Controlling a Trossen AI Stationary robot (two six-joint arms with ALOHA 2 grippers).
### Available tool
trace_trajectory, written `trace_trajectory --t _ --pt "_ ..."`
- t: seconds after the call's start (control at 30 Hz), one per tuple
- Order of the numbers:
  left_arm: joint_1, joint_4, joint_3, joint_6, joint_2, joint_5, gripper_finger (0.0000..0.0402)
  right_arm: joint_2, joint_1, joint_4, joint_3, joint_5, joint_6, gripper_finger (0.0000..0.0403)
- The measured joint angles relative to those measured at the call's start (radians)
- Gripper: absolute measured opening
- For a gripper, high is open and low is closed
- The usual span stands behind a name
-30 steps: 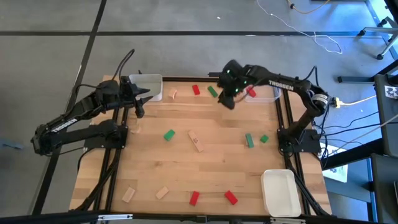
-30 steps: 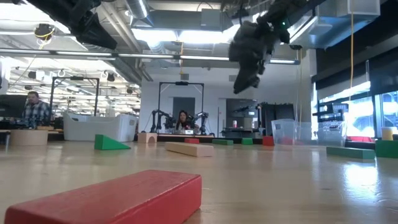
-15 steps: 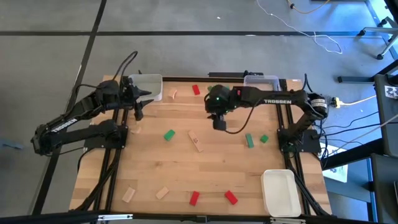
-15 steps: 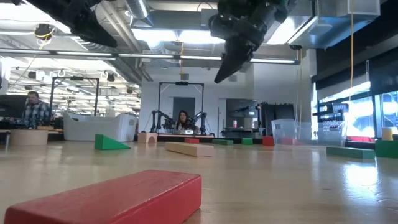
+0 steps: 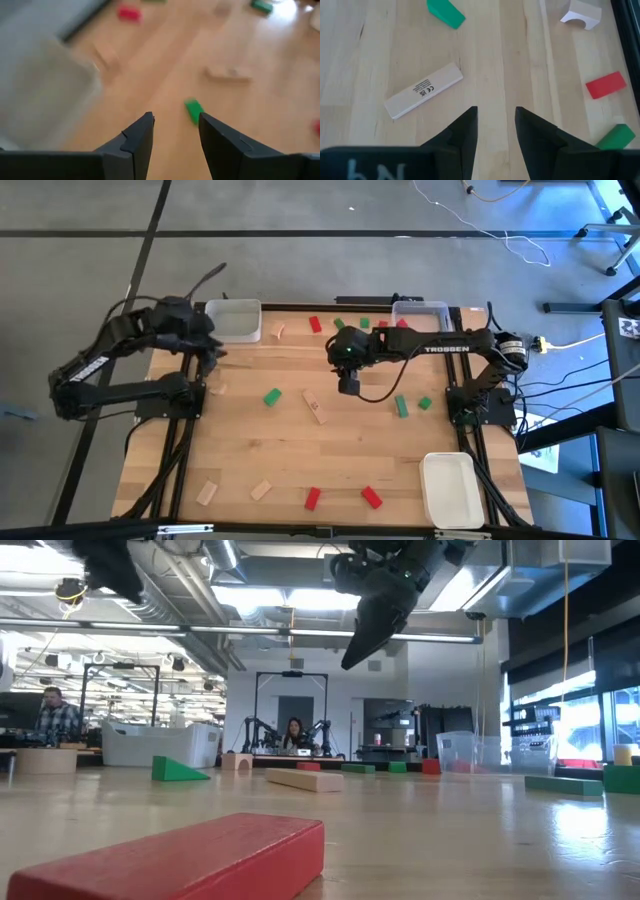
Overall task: Sort & place blocks by color
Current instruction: Put the light brown block into the gray bin
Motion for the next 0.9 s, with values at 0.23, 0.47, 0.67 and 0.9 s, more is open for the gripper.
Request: trace_trajectory --t 0.23,0.47,0.67,0.9 --pt "0.0 -0.175 -0.062 -0.297 0.06 0.067 0.015 0.0 0.0 0.0 0.0 0.001 -0.002 0.0132" --pt "-0.001 -0.148 -0.231 -0.43 0.084 0.045 0.015 0.0 0.0 0.0 0.0 0.001 -0.005 0.0132" --pt "-0.002 -0.06 -0.375 -0.532 0.105 0.024 0.0149 0.0 -0.001 0.0 0.0 0.001 -0.007 0.0132" --pt "-0.055 0.108 -0.409 -0.673 0.135 0.011 0.0147 0.0 -0.009 0.0 0.0 0.0 -0.005 0.0132"
